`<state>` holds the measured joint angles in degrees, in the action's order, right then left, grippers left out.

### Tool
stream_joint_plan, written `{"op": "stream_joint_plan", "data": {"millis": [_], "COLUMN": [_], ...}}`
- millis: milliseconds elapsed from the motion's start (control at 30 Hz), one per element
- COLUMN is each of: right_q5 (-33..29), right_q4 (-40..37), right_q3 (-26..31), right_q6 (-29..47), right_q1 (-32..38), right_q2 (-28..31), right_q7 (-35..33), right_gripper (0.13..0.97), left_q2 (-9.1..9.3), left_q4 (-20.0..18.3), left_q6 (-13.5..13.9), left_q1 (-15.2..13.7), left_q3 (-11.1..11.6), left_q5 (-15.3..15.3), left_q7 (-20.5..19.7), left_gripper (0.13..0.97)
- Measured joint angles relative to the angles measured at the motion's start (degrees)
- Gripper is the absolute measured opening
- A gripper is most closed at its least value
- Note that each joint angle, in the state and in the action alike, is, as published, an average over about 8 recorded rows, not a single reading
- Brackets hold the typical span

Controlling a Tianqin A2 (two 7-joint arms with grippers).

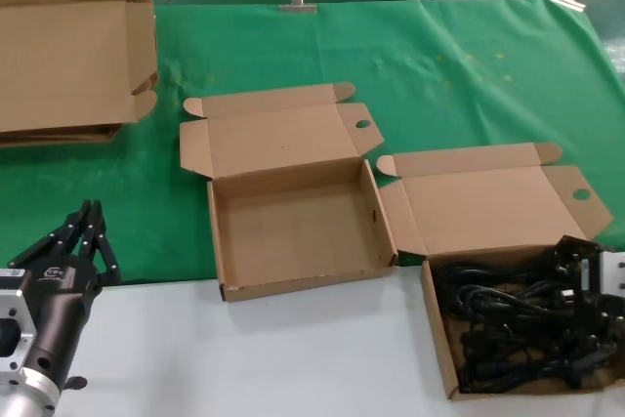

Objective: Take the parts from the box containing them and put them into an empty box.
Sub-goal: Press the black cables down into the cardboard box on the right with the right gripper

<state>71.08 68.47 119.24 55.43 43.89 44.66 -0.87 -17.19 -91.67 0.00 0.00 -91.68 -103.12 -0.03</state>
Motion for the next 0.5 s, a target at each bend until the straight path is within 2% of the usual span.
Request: {"op": "stream_joint_plan", "data": {"millis": [233,267,500], "right_q5": [-0.42,-0.46,-0.68], "right_q4": [0.22,0.25,0.87], "right_q3": [-0.55,-0.62,-1.14], "right_q6": [0.64,0.72,1.24], "right_q1": [-0.21,-0.23,-0.36], "right_q2": [0.16,0.18,0.38], "right_q7": [0.25,0.28,0.67], "right_gripper": [0.686,0.686,0.499], "left_q2": [0.0,0.0,0.0], "left_q4": [0.0,0.0,0.0], "left_q6": [0.0,0.0,0.0], "left_q1": [0.0,0.0,0.0], "left_q3": [0.0,0.0,0.0], "left_q5": [0.0,0.0,0.0], "left_q7": [0.0,0.0,0.0], "left_gripper": [0.172,0.172,0.172]}}
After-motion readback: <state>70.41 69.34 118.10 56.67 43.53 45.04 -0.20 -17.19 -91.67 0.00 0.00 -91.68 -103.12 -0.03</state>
